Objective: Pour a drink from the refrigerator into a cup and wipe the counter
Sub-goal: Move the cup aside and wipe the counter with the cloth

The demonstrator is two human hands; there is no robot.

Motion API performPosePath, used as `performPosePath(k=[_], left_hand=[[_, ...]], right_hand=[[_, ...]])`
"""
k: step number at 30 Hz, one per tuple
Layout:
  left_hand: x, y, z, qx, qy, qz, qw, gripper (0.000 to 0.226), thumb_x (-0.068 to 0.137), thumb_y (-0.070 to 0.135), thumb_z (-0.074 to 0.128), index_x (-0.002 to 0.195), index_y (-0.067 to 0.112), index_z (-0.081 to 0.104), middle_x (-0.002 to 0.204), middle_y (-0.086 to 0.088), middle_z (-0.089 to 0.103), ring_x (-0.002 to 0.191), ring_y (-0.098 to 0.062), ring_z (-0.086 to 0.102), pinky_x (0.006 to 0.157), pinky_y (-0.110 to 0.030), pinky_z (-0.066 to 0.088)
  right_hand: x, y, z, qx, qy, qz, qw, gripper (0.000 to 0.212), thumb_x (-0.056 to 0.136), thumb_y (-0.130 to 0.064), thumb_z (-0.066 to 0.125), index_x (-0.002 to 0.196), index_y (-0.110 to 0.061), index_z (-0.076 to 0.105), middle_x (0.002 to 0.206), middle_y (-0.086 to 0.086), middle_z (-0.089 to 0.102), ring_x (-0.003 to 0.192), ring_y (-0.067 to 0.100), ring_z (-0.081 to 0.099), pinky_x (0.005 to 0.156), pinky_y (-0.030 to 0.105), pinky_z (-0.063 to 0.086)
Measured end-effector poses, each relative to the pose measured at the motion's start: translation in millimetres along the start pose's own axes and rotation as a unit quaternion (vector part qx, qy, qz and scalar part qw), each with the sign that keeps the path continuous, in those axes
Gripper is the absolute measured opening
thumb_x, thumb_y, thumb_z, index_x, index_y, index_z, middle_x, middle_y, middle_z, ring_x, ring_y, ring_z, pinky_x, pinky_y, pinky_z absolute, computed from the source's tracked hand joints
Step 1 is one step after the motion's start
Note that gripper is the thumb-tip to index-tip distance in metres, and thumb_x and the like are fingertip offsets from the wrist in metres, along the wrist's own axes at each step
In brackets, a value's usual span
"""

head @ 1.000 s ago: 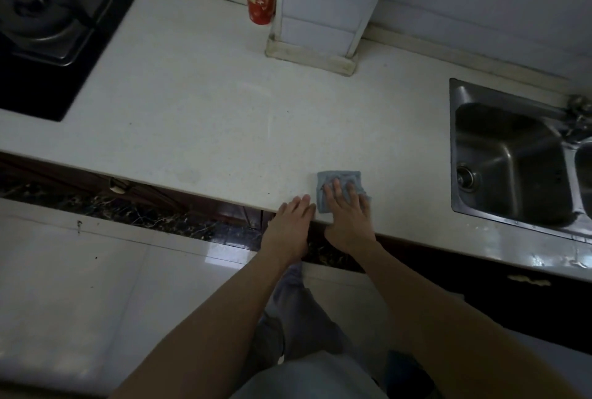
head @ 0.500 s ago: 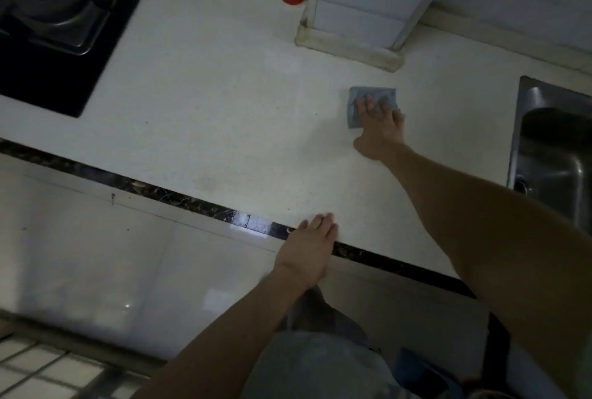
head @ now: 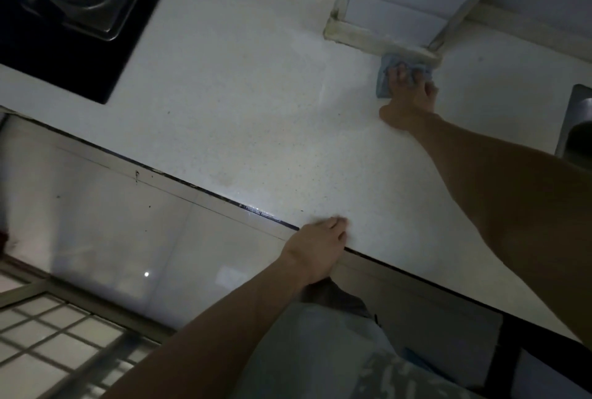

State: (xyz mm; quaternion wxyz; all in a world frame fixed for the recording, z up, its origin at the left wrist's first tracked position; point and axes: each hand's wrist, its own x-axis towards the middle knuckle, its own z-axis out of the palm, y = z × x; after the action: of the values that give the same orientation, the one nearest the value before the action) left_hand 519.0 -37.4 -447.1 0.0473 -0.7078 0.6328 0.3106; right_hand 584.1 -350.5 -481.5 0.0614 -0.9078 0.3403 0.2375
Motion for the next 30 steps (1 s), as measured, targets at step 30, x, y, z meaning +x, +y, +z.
performPosePath(k=[30], left_hand=[[-75.1, -153.1, -2.5, -0.05, 0.019, -0.123, 0.991, 0.063, 0.092, 0.013, 0.052, 0.15, 0.007, 0.026, 0.162, -0.013, 0.011, 0.146, -0.033, 0.018, 0.115, -0.049, 0.031]], right_hand=[[-133.2, -97.5, 56.3, 0.129, 0.008, 0.053, 0.99, 0.09, 0.086, -0.031, 0.058, 0.155, -0.025, 0.0, 0.163, -0.002, -0.008, 0.149, 0.027, -0.012, 0.118, 0.048, -0.004]])
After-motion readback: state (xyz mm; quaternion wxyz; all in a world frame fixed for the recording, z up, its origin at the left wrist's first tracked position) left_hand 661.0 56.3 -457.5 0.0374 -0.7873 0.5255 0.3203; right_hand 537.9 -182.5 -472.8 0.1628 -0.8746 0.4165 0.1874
